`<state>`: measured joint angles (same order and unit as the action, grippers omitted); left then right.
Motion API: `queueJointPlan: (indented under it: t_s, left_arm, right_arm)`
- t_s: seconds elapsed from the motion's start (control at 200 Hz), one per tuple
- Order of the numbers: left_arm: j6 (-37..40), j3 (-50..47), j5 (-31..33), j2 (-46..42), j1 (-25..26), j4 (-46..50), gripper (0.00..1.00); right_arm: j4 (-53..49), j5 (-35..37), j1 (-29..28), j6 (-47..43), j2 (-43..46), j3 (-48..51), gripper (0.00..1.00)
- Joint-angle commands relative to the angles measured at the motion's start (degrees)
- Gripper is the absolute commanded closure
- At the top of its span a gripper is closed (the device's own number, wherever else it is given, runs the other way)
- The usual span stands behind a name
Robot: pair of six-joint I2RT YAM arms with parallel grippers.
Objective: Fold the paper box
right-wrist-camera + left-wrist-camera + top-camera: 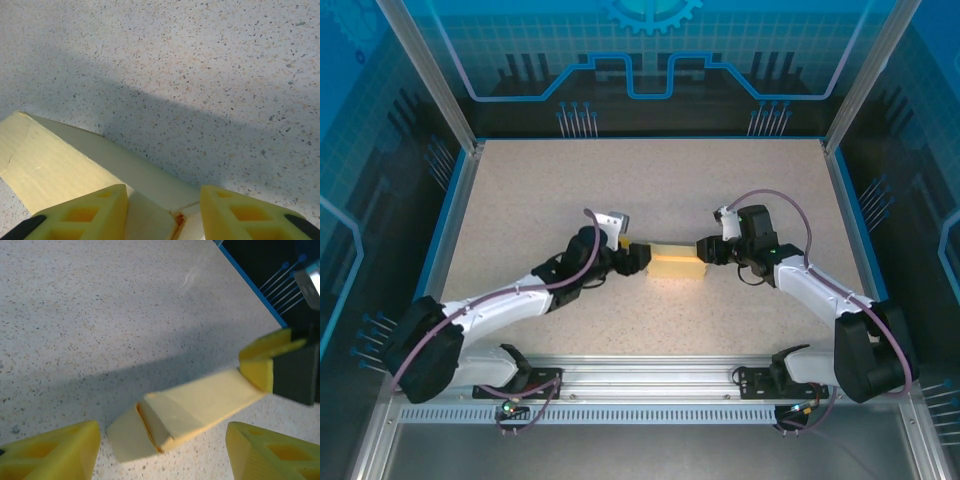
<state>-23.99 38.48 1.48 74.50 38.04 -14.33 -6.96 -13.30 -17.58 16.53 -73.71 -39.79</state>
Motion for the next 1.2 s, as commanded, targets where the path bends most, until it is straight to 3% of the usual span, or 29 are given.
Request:
queueJointPlan:
  t_s: [0.0,0.48,0.921,1.191]
  left_arm:
    - [-3.08,3.68,-8.37,4.18,-2.48,3.08,0.32]
    - [-4.12,1.09,-13.78,14.56,-5.73,-0.73,0.45]
    - [-6.27,-2.02,-14.32,16.22,-5.68,-4.63,0.46]
    - [-6.33,-2.05,-13.92,16.19,-5.69,-5.0,0.46]
  right_arm:
    - [-6.22,2.92,-1.02,-0.49,-0.79,1.3,0.56]
    - [-6.6,2.9,-0.21,-2.09,-0.91,0.71,0.53]
    - [-9.66,-8.34,3.65,-2.3,0.15,-4.49,0.47]
    - [-10.43,-12.8,7.15,-1.6,2.32,-1.06,0.45]
